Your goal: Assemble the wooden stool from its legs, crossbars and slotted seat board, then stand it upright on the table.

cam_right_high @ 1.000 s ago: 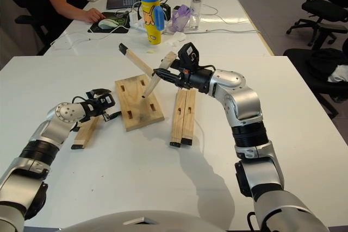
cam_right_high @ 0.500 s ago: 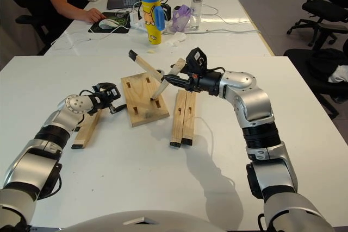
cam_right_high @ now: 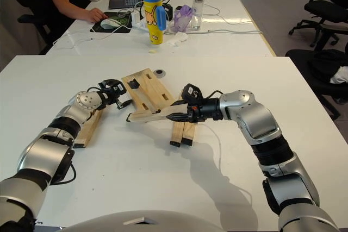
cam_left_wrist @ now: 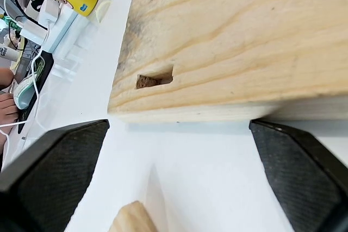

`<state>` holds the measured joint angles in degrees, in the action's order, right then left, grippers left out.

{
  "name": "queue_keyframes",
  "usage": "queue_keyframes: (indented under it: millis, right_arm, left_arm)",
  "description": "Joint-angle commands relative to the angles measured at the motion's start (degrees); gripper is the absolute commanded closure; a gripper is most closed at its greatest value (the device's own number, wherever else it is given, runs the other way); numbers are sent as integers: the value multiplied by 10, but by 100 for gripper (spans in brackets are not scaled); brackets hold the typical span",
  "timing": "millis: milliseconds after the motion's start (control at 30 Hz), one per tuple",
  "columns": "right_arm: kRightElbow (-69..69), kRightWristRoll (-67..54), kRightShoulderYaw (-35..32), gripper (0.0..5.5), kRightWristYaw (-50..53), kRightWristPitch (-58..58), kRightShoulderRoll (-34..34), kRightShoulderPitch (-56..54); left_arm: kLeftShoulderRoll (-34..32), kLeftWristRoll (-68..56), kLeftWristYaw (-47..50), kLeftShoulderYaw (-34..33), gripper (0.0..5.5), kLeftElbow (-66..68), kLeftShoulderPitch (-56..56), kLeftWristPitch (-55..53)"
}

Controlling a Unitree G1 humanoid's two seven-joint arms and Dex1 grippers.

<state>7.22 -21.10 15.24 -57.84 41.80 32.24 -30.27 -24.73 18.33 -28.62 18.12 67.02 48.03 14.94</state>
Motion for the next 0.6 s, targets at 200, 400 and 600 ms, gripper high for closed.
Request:
queue_keyframes:
  millis: [200,400,600]
  right_arm:
    - [13,-122,-172,347,27,55,1,-28]
    - [-48,-100,-251,347,88,16,25,-24]
    - [-62,-78,-241,347,117,-22,16,1]
  left_arm:
    - [-54,-7,-40,-10,70,-91,-83,-8]
    - [-88,-226,-182,-130,70,-450,-215,-206]
    - [-46,-268,-192,-112,70,-523,-194,-294]
